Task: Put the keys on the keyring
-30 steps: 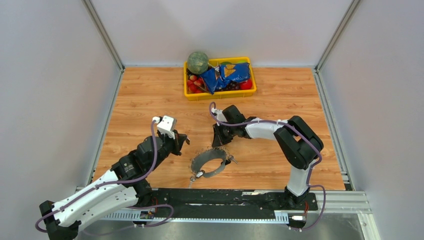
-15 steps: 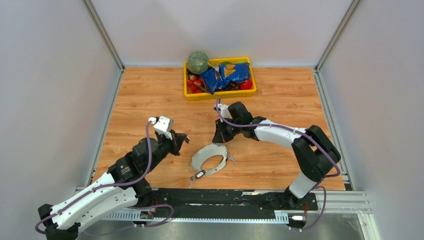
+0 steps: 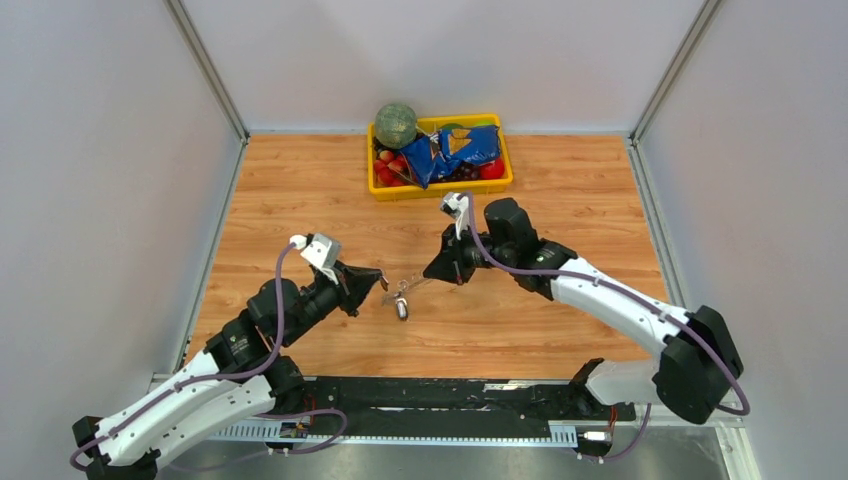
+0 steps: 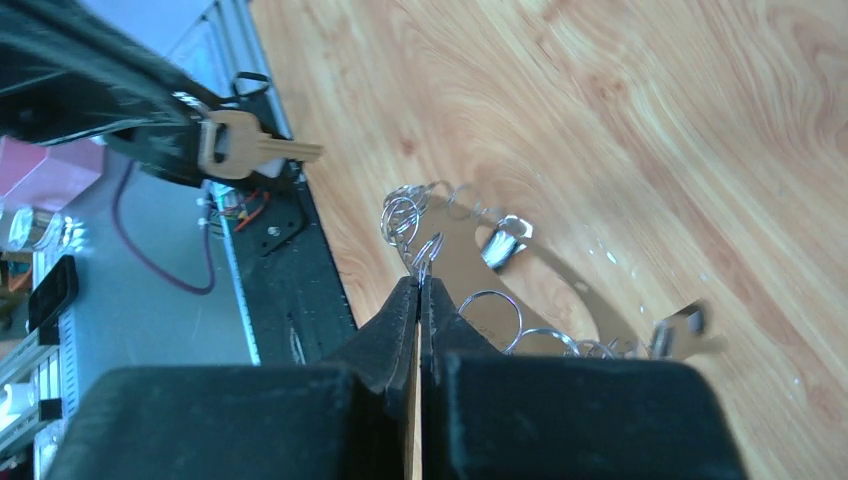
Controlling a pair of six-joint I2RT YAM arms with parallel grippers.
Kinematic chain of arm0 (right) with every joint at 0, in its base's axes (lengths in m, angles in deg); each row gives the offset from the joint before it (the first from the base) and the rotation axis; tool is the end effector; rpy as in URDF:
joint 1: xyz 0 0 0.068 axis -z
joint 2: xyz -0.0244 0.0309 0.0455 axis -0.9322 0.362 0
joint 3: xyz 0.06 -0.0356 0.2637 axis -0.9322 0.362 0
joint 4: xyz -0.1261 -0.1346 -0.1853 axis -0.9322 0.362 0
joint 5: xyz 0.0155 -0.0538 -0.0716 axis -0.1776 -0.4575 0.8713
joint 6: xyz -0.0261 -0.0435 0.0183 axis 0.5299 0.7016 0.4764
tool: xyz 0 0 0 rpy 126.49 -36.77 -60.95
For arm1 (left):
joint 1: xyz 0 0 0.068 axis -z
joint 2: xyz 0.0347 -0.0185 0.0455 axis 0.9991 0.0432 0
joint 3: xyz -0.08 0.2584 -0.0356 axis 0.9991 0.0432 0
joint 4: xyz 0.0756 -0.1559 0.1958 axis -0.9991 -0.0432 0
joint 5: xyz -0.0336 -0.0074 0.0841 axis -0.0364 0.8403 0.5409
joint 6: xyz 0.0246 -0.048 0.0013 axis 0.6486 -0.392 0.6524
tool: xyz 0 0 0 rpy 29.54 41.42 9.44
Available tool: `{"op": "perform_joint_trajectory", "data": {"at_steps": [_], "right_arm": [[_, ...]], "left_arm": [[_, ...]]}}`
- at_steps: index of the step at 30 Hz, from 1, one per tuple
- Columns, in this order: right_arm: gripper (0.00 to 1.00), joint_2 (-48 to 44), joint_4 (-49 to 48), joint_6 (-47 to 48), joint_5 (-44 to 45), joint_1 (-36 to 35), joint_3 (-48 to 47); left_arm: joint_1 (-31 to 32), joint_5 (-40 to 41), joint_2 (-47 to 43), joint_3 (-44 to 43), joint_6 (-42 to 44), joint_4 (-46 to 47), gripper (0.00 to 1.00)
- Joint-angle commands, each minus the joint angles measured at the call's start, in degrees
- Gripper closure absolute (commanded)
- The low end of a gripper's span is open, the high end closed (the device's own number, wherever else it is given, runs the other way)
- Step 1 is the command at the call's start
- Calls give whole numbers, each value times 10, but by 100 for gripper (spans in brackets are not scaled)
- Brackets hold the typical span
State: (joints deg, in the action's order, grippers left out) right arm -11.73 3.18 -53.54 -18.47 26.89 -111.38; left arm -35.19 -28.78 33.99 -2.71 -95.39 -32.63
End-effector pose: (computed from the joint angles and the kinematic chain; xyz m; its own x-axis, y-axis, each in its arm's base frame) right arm 0.2056 0.2101 0.2742 -0.5899 -0.2517 -0.7672 -0.7863 0.3950 0.4750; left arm 0.0839 -0.0982 0.3023 -0.3138 -0.1896 -0.9304 0.5958 0.7236 -0.3484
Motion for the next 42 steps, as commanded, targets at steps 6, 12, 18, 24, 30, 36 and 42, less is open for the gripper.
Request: {"op": "perform_joint_trajectory", "data": {"at_steps": [6, 12, 18, 24, 30, 36, 42], "right_arm": [[100, -131, -35, 45, -36, -25, -19], [100, -204, -105, 58, -22, -52, 2], [100, -258, -147, 90, -10, -89, 17], [100, -291, -194, 93, -20, -102, 31], [100, -311, -207, 93, -33, -104, 37], [100, -317, -242, 67, -35, -104, 47], [100, -318, -241, 57, -20, -106, 32]], "left_arm": [[-3, -105, -23, -70, 29, 69, 85], [-4, -198, -17, -93, 35, 115, 79], [-3, -258, 2, -113, 32, 160, 77], [-3, -296, 35, -136, 27, 184, 76], [-3, -342, 67, -142, 4, 214, 71], [-3, -416, 115, -149, -16, 250, 66], [-3, -432, 129, -154, -20, 265, 59]]}}
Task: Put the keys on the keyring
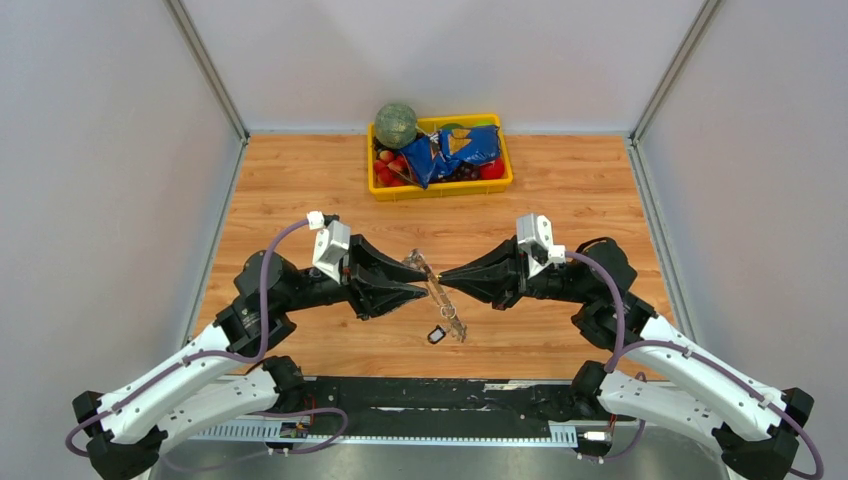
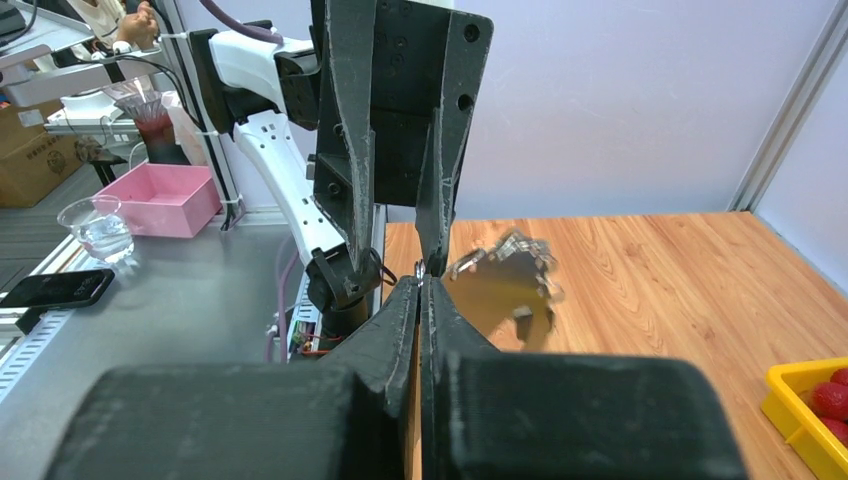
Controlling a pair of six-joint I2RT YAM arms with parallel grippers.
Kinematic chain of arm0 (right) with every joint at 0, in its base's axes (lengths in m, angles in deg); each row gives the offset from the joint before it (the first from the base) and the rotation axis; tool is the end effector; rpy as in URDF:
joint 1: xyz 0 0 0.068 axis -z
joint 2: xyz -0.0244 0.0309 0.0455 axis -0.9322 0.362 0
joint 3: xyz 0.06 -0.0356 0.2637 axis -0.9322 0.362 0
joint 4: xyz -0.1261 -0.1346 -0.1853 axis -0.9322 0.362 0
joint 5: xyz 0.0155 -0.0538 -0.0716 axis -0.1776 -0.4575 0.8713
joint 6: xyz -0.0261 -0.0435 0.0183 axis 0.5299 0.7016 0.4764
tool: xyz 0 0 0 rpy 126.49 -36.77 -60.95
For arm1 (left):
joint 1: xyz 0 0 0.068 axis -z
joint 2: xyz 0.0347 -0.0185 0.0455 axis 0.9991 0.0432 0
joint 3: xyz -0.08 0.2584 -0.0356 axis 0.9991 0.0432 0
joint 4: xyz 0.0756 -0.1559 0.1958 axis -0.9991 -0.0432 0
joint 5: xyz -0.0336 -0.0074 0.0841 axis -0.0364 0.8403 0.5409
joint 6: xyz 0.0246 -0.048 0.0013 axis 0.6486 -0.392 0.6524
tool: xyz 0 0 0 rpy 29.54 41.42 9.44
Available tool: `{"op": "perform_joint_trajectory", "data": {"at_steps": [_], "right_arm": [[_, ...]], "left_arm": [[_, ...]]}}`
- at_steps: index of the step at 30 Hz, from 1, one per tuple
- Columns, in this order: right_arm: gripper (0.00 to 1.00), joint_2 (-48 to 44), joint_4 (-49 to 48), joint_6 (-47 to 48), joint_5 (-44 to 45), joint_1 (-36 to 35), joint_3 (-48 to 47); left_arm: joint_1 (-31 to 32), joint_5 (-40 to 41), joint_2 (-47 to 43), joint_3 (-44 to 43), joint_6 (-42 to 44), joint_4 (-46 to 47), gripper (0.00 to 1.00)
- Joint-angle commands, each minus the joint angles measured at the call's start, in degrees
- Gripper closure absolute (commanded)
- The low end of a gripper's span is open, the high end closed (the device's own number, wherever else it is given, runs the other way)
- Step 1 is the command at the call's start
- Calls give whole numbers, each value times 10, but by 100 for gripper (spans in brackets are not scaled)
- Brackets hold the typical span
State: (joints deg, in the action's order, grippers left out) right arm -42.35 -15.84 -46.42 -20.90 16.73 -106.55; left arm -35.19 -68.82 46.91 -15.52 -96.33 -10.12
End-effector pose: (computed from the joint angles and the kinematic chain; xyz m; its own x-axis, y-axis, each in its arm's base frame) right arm 0.0923 0.1514 0.3962 0.0281 0.1995 -0.9795 -0.9988 0.0447 -0.0196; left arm 0.0802 -0.1326 0.3930 -0.2244 -0.2572 -0.9400 0.9672 0.0589 -0.2470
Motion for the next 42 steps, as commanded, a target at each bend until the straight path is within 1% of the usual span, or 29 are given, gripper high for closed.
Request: {"op": "perform_joint_trajectory", "data": {"at_steps": [1, 19, 42], "right_arm": [[100, -10, -51, -17, 7, -4, -18], [100, -5, -79, -58, 20, -12, -24], [100, 16, -93, -74, 22, -22, -33]], "left_arm": [[-3, -31, 1, -26, -11, 40, 58], [-3, -30, 16, -33, -1, 43, 56], [-3, -27, 12, -28, -4, 56, 55]]}}
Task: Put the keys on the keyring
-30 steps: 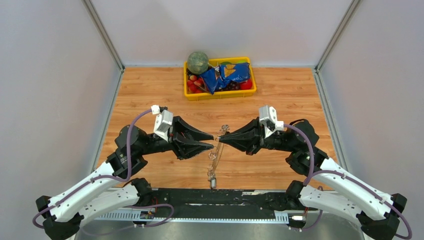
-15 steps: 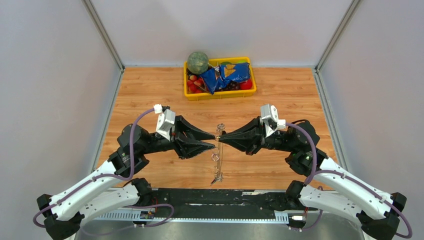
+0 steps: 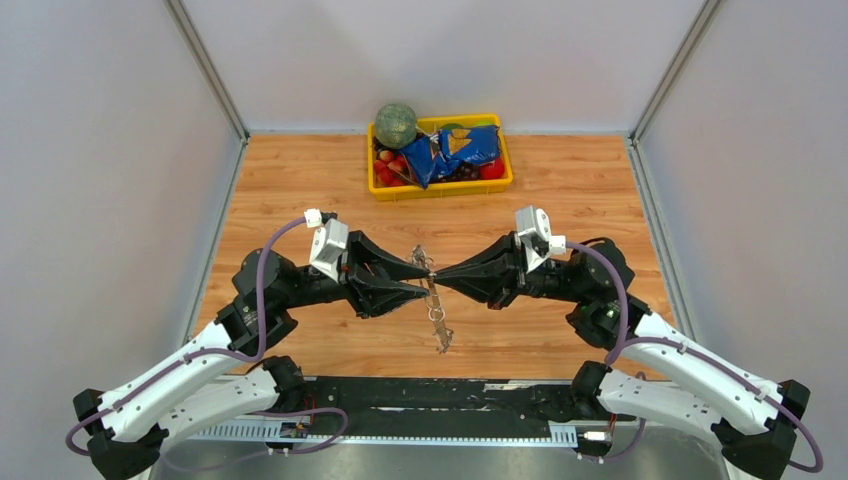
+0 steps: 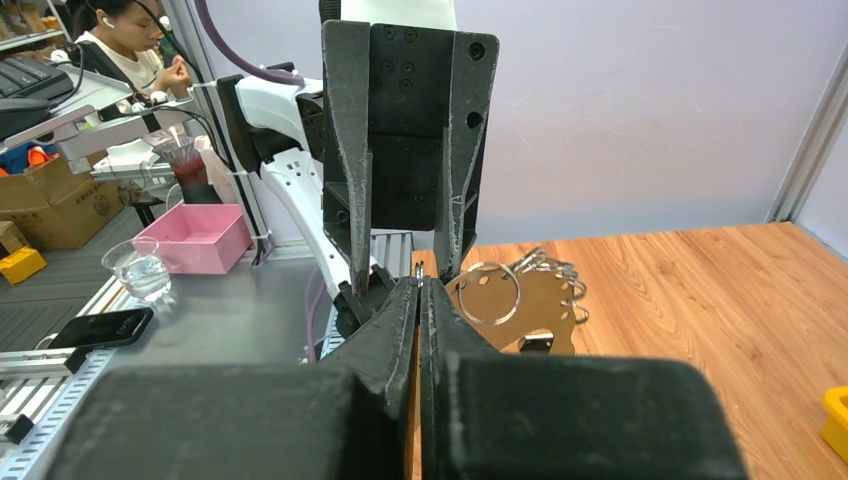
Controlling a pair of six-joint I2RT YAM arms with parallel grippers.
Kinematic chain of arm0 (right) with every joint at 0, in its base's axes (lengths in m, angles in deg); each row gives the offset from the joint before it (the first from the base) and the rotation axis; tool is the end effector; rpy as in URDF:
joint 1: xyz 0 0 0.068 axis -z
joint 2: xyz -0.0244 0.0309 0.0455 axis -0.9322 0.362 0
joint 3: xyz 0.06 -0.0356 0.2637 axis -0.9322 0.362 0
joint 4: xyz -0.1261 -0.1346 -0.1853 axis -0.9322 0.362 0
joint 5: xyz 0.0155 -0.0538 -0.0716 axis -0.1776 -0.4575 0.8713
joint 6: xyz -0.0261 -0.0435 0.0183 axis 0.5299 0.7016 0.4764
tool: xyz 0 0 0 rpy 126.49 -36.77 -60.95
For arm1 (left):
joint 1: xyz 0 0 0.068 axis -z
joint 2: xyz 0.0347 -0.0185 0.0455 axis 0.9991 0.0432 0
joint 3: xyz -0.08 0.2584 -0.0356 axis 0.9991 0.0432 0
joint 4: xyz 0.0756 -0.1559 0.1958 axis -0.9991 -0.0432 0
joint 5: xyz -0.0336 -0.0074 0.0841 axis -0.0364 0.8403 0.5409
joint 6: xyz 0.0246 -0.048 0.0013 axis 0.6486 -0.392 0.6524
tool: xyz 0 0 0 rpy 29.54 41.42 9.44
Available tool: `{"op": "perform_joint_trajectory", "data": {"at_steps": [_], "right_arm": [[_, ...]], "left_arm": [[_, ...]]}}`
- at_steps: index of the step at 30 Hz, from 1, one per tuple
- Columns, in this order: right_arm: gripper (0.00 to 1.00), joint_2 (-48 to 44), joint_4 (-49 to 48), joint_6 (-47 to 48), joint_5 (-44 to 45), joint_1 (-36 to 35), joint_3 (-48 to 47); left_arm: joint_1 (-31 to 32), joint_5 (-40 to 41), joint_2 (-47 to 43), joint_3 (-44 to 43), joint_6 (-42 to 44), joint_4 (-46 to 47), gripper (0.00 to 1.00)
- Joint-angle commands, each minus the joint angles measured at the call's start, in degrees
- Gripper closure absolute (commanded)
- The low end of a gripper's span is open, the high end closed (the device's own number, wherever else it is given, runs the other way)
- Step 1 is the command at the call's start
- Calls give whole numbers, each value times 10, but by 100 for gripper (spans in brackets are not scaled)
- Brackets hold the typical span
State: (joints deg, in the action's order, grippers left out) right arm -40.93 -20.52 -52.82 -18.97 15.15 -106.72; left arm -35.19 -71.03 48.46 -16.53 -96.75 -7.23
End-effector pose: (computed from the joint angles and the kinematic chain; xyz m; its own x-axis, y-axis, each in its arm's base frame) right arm 0.0919 0.1574 0.4016 -0.0543 0.2553 -0.9654 -0.9978 0.0230 0.0622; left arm 0.0813 -0.1361 0.4001 -0.2094 -0.2735 -0.9388 0.9750 0.0151 -0.2219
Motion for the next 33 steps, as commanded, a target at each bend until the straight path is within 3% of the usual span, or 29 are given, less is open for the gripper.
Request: {"op": "perform_joint_trajectory", "data": {"at_steps": [1, 4, 6, 10, 17, 20, 23, 26, 30, 33], "right_arm": [[100, 2, -47, -9, 2, -7, -31], [100, 4, -47, -8, 3, -9, -33], [100, 5, -47, -7, 5, -10, -33], [100, 3, -43, -6, 6, -11, -35], [98, -7, 19, 20, 18, -12, -43], [88, -15, 88, 47, 30, -12, -56], [69, -15, 169, 75, 35, -12, -86], [57, -14, 257, 107, 60, -11, -120], [49, 2, 347, 151, 64, -12, -163], [48, 43, 429, 187, 55, -11, -213]], "left_arm": [[-3, -5, -4, -18, 1, 27, 56], [-3, -5, -5, -18, 1, 27, 59], [-3, -4, -5, -19, 1, 26, 67], [-4, -5, -4, -21, 3, 22, 98], [-3, -1, -6, -36, 21, -15, 100], [-3, 5, -1, -59, 40, -62, 100], [-3, 9, 5, -82, 57, -130, 100], [-3, 16, 19, -115, 86, -199, 100], [-4, 1, 46, -164, 130, -300, 100], [-3, -24, 68, -207, 157, -373, 100]]}}
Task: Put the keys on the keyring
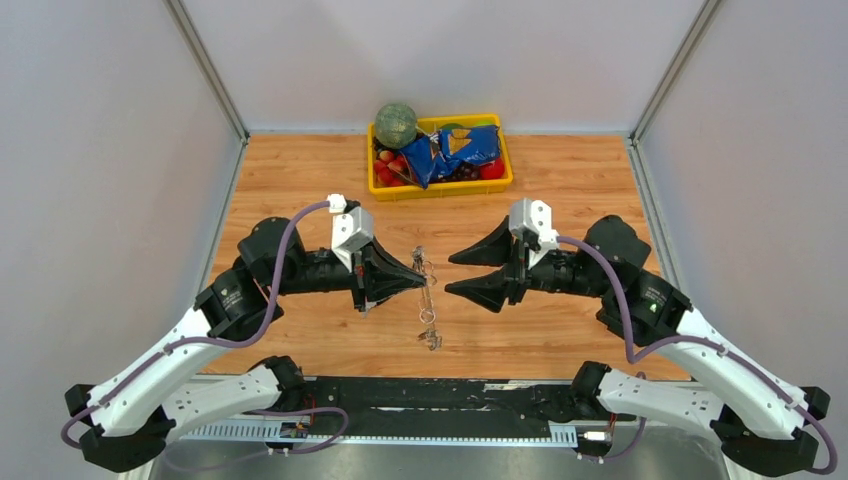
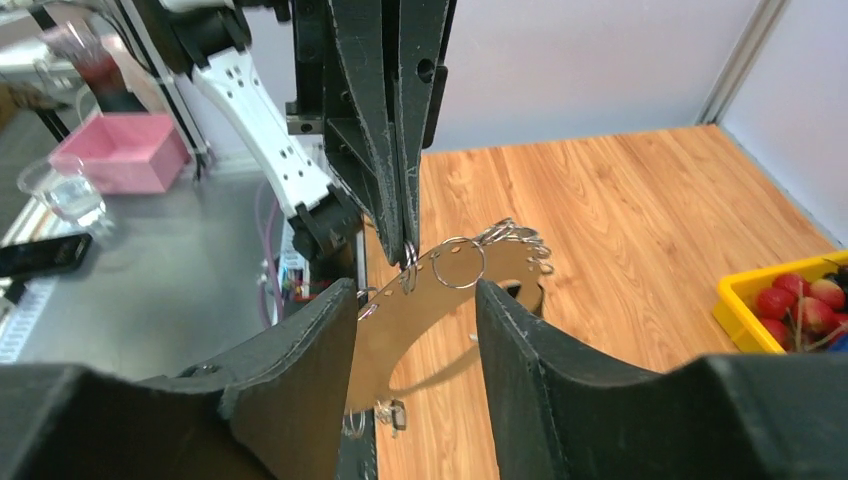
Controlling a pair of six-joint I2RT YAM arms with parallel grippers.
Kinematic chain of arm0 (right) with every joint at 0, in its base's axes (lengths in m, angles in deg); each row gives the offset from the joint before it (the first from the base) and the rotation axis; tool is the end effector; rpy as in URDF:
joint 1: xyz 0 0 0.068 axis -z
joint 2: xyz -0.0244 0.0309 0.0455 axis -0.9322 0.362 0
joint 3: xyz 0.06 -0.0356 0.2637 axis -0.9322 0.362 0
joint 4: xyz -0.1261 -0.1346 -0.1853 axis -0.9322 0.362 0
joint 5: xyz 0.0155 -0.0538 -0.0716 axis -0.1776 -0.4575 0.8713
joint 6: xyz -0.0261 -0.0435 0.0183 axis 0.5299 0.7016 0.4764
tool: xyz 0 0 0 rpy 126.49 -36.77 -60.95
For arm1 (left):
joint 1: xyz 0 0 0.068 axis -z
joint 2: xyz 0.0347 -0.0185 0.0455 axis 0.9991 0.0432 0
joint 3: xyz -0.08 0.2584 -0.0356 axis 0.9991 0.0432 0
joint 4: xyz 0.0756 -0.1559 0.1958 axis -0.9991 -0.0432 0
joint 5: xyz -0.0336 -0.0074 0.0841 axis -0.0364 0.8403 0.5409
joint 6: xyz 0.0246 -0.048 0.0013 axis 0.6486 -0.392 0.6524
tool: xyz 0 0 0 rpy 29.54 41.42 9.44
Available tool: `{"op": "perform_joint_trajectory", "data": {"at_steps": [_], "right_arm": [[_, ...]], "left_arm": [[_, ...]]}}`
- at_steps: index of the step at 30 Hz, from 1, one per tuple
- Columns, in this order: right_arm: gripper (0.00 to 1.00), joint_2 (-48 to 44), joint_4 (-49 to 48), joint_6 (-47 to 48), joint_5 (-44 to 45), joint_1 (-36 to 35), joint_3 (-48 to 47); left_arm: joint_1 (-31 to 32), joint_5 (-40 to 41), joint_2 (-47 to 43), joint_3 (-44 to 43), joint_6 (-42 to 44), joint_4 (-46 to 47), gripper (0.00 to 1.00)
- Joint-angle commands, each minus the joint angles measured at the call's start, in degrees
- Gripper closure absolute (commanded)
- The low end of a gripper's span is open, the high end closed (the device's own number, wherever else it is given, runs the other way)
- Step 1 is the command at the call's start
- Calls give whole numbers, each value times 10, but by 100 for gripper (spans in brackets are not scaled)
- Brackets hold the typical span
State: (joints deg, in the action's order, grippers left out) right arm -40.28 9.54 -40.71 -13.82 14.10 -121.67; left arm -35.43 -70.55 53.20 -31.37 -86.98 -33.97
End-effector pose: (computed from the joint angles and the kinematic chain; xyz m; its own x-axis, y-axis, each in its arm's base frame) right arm 0.0826 0.1453 0.4338 -0.0046 0.0287 -0.9996 -0.9912 0.1320 0.0084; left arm 0.0834 -0.1372 0.4269 -0.2138 -0.0454 -0.9758 0.9703 0.1055 -0.2175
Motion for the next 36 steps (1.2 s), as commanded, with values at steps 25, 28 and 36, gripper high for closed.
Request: {"op": "perform_joint_trajectory", "data": {"at_steps": [25, 28, 36], "right_arm": [[65, 135, 194, 92, -105, -2, -131], [66, 141, 174, 82, -107, -4, -123], [67, 165, 152, 70, -111, -15, -114]], "left_arm": [[0, -27, 112, -179, 185, -361, 100], [0, -27, 113, -181, 189, -362, 100], [-1, -15, 116, -190, 196, -366, 100]]}}
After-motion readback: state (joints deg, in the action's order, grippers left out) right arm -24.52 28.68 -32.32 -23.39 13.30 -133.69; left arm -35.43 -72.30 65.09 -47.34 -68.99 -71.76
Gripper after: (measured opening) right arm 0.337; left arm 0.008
